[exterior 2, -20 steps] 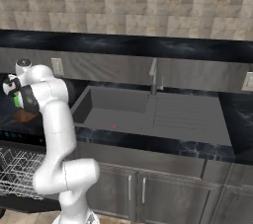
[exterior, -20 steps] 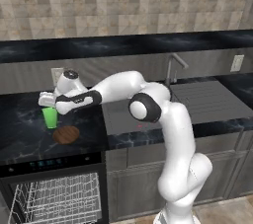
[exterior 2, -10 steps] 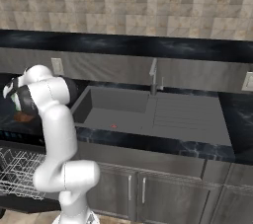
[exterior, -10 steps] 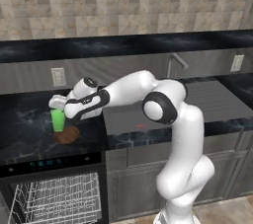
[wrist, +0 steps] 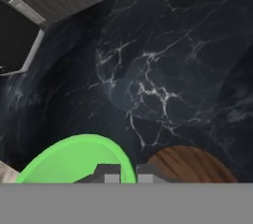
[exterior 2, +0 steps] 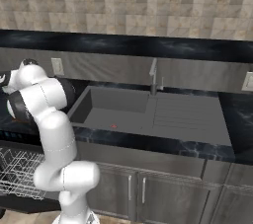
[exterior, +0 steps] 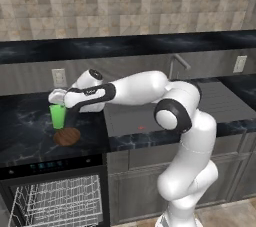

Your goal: Pick up the cup and bowl from the counter, place them in the dishwasher, and close the dishwasher door.

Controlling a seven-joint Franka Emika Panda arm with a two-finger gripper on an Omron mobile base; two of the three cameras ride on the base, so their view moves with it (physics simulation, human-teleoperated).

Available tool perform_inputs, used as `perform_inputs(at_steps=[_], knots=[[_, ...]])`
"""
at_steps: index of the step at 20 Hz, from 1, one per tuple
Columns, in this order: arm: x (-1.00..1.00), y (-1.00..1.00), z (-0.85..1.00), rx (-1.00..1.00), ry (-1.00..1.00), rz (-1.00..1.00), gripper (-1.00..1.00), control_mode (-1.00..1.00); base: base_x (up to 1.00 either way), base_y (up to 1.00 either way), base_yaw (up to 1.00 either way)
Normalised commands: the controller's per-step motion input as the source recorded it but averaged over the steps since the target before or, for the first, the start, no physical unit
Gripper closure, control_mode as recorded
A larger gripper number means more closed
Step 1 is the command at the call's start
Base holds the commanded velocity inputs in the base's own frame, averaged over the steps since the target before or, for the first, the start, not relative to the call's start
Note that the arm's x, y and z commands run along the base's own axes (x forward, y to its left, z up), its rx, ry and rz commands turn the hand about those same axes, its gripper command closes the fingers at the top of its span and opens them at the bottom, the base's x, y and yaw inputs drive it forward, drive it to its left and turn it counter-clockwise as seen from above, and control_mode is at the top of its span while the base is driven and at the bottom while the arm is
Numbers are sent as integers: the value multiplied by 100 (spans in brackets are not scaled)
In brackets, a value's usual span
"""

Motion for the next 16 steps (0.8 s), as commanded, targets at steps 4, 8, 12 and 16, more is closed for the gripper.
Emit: perform_inputs(at_steps=[4, 8, 12, 16], knots=[[-14, 0, 25, -14, 4, 10, 100, -100, 0, 0, 0], [-17, 0, 34, -26, 3, 11, 100, -100, 0, 0, 0], [-5, 0, 37, -29, 2, 16, 100, -100, 0, 0, 0], [-15, 0, 6, -22, 0, 19, 100, -100, 0, 0, 0]])
